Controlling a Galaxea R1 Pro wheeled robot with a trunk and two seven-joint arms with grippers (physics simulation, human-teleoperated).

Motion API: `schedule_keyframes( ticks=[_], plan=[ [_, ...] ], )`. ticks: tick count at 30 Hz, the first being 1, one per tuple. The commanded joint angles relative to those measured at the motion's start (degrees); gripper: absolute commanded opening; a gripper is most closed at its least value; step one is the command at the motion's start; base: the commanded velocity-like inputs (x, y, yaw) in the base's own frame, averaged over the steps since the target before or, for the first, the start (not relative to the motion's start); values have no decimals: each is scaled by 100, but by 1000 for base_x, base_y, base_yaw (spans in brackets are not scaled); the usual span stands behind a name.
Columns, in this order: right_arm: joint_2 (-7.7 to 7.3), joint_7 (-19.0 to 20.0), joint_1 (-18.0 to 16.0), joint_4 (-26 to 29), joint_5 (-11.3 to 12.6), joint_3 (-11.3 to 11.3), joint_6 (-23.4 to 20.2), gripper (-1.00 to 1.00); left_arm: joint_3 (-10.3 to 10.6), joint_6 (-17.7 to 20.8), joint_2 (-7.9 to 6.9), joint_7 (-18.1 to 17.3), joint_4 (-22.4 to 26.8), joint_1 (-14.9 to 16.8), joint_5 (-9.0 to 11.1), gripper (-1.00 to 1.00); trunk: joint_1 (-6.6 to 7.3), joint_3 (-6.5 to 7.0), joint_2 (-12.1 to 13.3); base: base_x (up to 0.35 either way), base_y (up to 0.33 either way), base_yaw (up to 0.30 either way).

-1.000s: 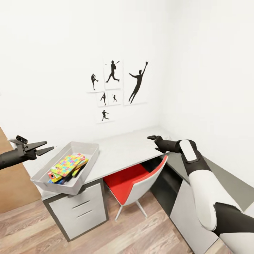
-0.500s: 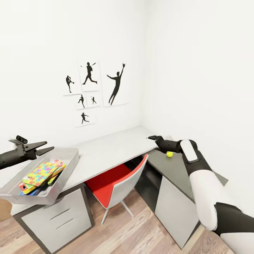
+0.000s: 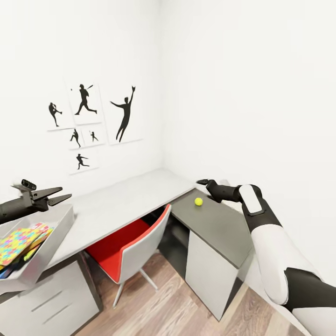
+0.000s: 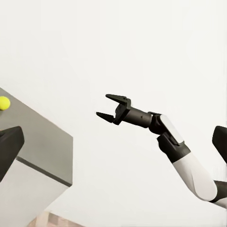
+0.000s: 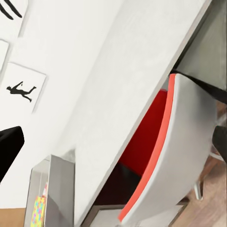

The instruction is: Put all the toys in the child's room - the three board games (two on the bed and one on the table), the two jigsaw puzzles on the table, and the tennis ball on the table - inside the toy box on the table in the child's room.

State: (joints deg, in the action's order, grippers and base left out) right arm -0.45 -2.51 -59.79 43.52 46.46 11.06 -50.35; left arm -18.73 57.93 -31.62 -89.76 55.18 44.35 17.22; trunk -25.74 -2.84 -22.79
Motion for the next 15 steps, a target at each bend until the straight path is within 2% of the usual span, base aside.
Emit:
schedule_keyframes(
  ticks=[1, 8, 15],
  plan=[
    [1, -27, -6, 1, 32, 9, -23, 100, 1, 61, -2, -24, 2, 4, -6, 100, -4, -9, -13, 0, -152, -261],
    [1, -38, -6, -12, -30, 2, -12, 100, 4, 61, 5, -24, 2, 4, -20, 100, -4, 24, -13, 30, -162, -261],
    [1, -65, -6, -24, -48, -12, -7, 100, 6, 53, 7, -24, 2, 4, -40, 100, -4, 57, -13, 171, -205, -260]
  ],
)
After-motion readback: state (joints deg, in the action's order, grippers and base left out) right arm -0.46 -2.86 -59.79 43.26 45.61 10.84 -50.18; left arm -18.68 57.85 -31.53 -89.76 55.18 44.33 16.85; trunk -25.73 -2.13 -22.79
